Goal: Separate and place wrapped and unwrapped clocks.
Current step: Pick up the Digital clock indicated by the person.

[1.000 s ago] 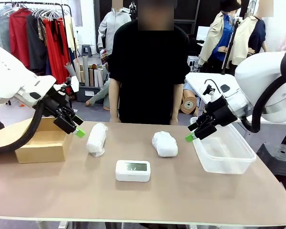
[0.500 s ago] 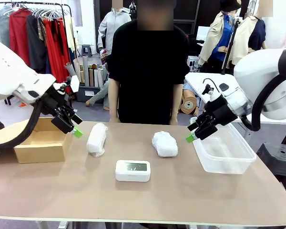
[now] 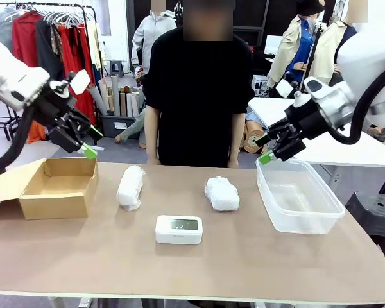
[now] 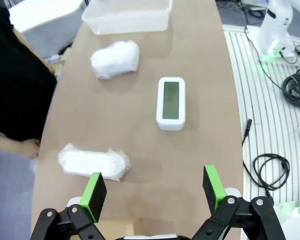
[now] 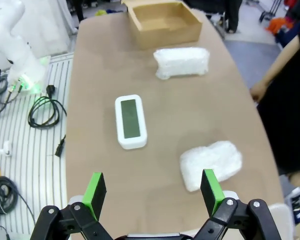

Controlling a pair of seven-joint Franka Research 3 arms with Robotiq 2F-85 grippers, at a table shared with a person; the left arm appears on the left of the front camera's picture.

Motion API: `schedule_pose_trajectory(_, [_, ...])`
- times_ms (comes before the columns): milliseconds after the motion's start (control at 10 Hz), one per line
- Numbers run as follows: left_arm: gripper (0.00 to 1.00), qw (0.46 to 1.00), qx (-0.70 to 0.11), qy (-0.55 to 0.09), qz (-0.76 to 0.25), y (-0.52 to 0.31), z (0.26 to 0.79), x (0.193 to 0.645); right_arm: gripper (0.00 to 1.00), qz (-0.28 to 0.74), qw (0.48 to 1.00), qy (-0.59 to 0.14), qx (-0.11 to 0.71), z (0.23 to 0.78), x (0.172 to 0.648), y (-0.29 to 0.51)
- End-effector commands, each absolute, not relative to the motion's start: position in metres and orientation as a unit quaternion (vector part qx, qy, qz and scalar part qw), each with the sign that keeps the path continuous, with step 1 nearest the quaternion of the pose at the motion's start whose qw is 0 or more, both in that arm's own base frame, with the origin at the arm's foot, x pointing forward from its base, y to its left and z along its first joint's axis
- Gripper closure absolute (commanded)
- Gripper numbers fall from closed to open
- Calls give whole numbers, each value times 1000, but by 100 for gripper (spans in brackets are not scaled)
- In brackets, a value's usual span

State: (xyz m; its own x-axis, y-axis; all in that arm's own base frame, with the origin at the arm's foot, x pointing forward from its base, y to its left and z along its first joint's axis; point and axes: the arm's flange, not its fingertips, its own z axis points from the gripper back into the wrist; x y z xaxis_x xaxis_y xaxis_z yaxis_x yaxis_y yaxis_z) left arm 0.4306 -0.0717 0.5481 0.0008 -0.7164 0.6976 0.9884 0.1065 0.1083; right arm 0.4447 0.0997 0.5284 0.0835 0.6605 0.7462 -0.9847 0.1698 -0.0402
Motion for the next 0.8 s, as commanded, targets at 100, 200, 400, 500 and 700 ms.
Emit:
schedule_pose_trajectory(100, [0, 651, -249, -360, -620, -51, 559, 449, 0, 610, 642, -380, 266, 540, 455, 67])
schedule_pose_trajectory(200, [0, 649, -249, -367, -618, -47, 562, 452, 0, 609, 638, -390, 264, 545, 455, 58])
schedule_pose_trajectory(400, [0, 650, -239, -374, -617, -34, 572, 457, 0, 607, 640, -389, 267, 560, 458, 44])
schedule_pose_trajectory(500, [0, 650, -235, -379, -615, -28, 574, 459, 0, 602, 640, -390, 274, 570, 461, 35])
schedule_pose_trajectory(700, [0, 653, -232, -382, -611, -21, 579, 460, 0, 595, 642, -393, 282, 586, 465, 26])
